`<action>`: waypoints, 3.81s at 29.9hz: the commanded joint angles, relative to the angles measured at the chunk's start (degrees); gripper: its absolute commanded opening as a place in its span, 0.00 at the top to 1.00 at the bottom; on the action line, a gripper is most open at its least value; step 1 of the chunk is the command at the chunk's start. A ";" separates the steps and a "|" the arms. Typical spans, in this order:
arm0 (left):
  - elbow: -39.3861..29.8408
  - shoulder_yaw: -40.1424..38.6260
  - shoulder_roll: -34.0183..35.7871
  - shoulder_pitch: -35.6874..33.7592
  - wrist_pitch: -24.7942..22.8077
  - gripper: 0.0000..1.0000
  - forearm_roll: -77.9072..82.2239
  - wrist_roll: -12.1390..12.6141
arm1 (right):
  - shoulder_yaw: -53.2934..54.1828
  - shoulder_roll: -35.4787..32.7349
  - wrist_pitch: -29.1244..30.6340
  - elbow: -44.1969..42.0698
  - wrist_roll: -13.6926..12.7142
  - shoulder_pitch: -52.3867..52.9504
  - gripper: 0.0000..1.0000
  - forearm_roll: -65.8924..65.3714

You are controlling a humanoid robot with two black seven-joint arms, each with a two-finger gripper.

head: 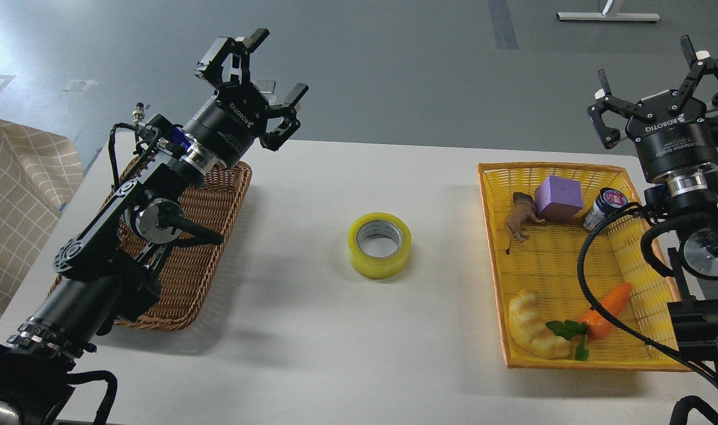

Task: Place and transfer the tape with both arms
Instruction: 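Reach the left gripper toward the tape roll on the table, then grasp the tape roll rim with the left gripper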

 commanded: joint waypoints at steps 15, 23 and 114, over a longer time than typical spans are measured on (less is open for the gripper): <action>-8.77 20.27 5.44 -5.45 11.15 0.02 36.15 -2.91 | -0.10 0.18 -0.01 1.36 0.08 -1.48 0.00 -0.01; -8.60 27.50 5.97 -7.13 13.18 0.02 47.94 -2.74 | -0.19 0.88 -0.01 1.44 0.17 -3.59 0.00 -0.01; 3.10 41.83 -1.06 -11.53 5.10 0.78 72.56 17.56 | -1.77 0.44 -0.01 0.83 0.17 -5.52 0.00 -0.18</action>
